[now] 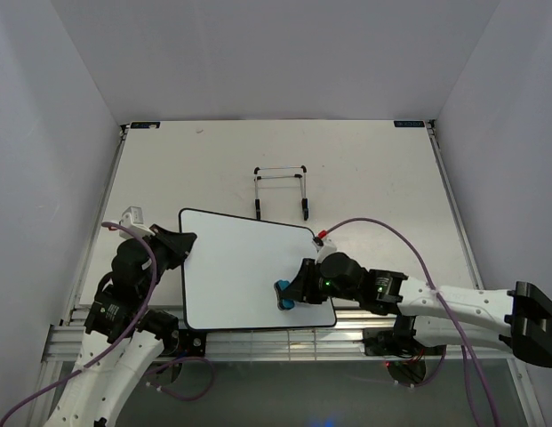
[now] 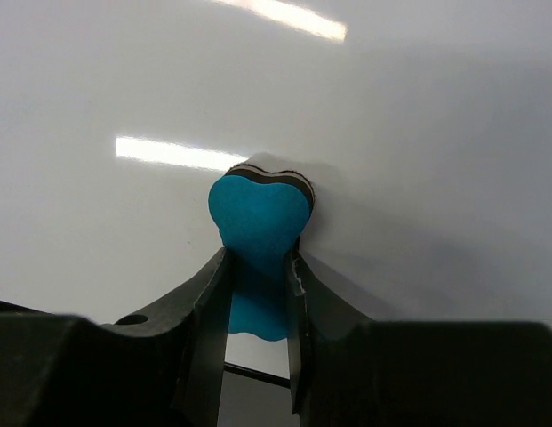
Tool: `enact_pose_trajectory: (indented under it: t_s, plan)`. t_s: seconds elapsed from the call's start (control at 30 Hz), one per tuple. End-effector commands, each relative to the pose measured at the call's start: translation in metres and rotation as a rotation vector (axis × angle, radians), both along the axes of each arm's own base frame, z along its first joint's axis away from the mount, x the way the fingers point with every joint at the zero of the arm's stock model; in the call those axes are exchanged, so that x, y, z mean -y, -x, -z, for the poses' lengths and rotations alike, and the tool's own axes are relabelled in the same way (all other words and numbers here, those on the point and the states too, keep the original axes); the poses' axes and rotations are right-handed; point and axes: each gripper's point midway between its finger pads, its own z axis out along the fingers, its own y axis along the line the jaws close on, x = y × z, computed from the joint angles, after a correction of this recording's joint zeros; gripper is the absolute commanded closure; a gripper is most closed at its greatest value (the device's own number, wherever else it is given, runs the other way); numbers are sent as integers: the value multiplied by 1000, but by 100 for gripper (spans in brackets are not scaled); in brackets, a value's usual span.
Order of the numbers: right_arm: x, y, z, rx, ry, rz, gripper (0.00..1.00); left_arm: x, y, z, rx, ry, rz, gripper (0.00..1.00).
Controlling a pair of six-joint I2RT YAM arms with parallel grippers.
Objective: Erase the whiteboard
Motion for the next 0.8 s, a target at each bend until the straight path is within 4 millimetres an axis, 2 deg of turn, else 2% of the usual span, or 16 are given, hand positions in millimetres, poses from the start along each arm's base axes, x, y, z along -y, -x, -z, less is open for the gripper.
enact_pose_trajectory:
  t_s: [0.0,0.13,0.17,0.27,0.37,0.4,0.43,0.57,0.77]
  plan:
    - [128,54,119,-301,503,126,92,-13,-8,1,39,-121,-28,100]
    - [164,64,123,-351,541,214,92,-16,-8,1,45,-110,-50,100]
    - [167,63,121,-347,540,225,92,-16,-8,1,46,-107,-54,100]
    - [162,64,114,-345,494,212,92,-16,-9,2,51,-102,-59,100]
    - [167,67,118,-350,579,183,92,-16,-9,0,62,-97,-56,100]
    - [174,69,125,-364,655,177,92,-15,-9,-1,64,-98,-54,100]
    - [172,68,122,-359,676,170,92,-16,-9,-3,70,-97,-54,100]
    - [181,60,133,-328,817,179,92,-19,-8,-11,89,-110,-63,100]
    - [181,55,133,-325,832,199,92,-20,-6,-13,88,-141,-59,100]
